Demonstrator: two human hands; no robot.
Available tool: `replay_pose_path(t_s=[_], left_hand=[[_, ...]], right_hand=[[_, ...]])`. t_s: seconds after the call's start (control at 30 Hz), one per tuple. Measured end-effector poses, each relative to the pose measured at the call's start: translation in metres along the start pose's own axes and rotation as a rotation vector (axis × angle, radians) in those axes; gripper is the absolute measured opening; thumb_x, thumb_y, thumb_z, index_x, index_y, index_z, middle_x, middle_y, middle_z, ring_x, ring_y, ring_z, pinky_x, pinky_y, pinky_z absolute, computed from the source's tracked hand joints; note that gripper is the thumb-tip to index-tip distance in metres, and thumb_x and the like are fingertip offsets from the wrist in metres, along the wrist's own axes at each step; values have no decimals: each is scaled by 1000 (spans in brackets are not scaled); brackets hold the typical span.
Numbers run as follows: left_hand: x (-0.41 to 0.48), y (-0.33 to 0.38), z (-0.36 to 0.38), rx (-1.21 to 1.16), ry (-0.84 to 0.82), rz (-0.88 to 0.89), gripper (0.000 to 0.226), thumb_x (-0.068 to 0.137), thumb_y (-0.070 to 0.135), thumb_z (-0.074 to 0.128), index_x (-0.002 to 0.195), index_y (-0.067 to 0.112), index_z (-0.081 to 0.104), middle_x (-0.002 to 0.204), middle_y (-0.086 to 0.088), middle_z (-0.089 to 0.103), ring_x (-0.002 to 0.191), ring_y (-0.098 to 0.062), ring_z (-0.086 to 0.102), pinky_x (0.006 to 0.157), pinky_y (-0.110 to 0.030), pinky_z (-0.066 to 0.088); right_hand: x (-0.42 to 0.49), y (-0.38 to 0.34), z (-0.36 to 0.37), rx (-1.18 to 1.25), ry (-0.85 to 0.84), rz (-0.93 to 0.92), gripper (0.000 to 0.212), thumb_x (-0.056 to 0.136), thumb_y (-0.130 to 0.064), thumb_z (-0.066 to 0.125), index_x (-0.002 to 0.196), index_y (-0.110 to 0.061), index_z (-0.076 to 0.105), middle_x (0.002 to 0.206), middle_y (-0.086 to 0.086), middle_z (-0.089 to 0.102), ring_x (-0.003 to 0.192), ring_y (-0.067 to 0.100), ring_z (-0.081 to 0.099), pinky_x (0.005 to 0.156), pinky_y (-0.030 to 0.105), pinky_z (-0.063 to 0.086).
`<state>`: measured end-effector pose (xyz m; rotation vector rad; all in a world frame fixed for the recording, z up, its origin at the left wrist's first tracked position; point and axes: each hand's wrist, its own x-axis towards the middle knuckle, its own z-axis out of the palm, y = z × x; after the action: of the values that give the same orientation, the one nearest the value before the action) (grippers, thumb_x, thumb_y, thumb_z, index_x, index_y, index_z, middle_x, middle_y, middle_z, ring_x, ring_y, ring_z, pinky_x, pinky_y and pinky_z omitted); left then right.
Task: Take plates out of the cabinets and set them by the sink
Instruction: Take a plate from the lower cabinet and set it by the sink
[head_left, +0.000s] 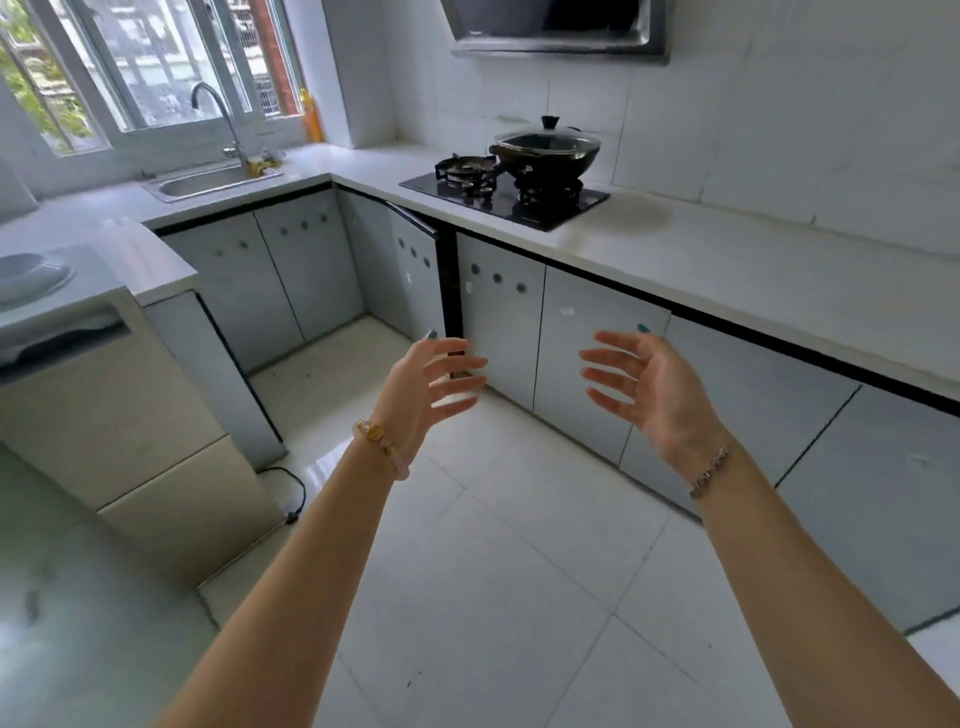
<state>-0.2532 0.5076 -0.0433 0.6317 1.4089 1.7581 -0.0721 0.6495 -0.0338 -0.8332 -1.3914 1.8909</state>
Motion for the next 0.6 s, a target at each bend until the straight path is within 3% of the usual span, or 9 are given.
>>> replay_pose_path(t_s=[0.27,0.6], left_hand=[[69,-8,-32,-2,206,0,37,98,35,36,103,11,64,100,-7,71,94,-25,68,79,-35,55],[190,18,-88,-6,321,58,33,98,29,35,101,11,62,96,-6,70,84,-20,69,73,-31,56]], right_hand=[[110,14,28,-91,-184,109,40,101,-33,30,107,-13,64,103,7,69,96,22,64,88,38,52],[255,25,89,-88,-313,148,37,99,-30,33,105,-13,65,101,7,70,94,22,65,86,37,53]])
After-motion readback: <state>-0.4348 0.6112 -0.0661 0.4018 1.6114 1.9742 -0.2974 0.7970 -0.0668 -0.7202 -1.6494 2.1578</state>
